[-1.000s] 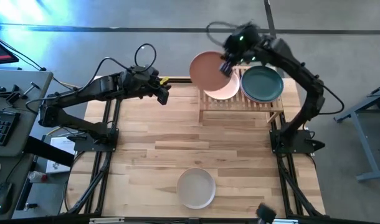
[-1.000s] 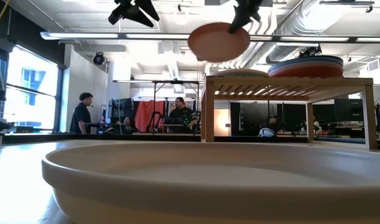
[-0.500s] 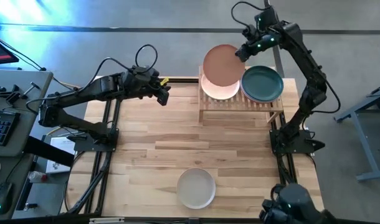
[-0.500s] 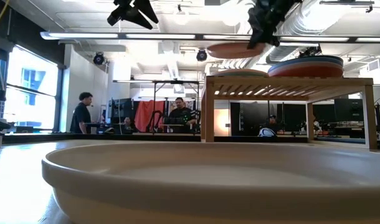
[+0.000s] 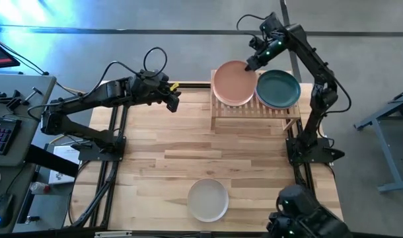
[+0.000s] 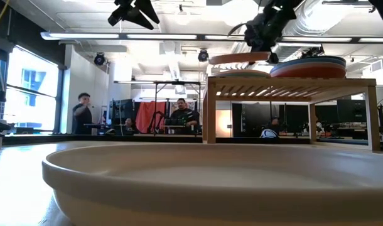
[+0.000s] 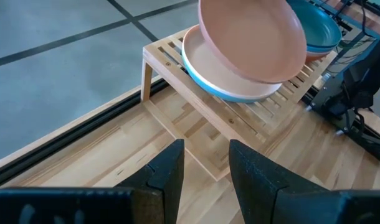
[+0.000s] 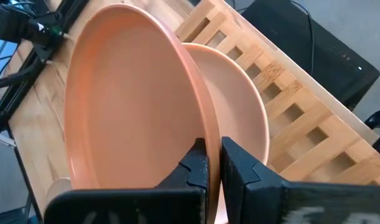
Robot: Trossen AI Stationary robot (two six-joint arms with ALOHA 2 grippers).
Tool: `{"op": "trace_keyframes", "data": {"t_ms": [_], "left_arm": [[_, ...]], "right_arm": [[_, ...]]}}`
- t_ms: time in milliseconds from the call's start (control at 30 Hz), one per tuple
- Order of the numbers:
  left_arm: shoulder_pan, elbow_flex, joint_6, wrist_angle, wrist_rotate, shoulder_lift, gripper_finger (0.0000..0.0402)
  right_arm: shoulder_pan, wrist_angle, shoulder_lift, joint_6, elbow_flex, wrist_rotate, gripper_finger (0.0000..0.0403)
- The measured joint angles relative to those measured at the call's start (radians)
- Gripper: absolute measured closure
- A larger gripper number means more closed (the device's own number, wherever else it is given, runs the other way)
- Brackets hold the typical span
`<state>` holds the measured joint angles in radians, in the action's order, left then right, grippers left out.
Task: Place and stack plates onto a shelf
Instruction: Stack the brown plate on top of the light yellow plate onto the shelf
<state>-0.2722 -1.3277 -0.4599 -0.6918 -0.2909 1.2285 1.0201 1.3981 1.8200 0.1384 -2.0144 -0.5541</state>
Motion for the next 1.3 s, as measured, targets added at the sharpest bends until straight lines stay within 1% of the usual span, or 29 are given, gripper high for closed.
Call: {"op": "trace_keyframes", "data": {"t_ms": [133,200,333,533,867,1033,1200,1300], "left_arm": [[0.000,0.000,0.000,0.000,0.000,0.000,0.0287],[0.000,0.000,0.000,0.000,0.000,0.000,0.0287],[0.000,0.000,0.000,0.000,0.000,0.000,0.0287],[0.000,0.000,0.000,0.000,0.000,0.000,0.0287],[0.000,0.000,0.000,0.001,0.000,0.000,0.0287],[0.000,0.000,0.000,0.000,0.000,0.000,0.0287],[0.000,0.001,0.002,0.000,0.000,0.000,0.0287],[0.000,0.001,0.016,0.001,0.000,0.000,0.0287]], "right_arm": [[-0.012,-0.002,0.016,0.001,0.000,0.010,0.0403],[-0.015,-0.006,0.016,0.001,0.000,0.046,0.0403],[-0.022,-0.001,0.016,0.001,0.000,0.074,0.0403],[-0.048,0.004,0.016,0.001,0.000,0.150,0.0403],[-0.067,-0.016,0.022,0.001,0.000,0.162,0.0401],[-0.072,-0.029,0.022,-0.002,0.000,0.161,0.0380],[-0.074,-0.031,0.022,0.000,0.000,0.167,0.0337],[-0.074,-0.032,0.022,0.001,0.000,0.207,0.0314]]}}
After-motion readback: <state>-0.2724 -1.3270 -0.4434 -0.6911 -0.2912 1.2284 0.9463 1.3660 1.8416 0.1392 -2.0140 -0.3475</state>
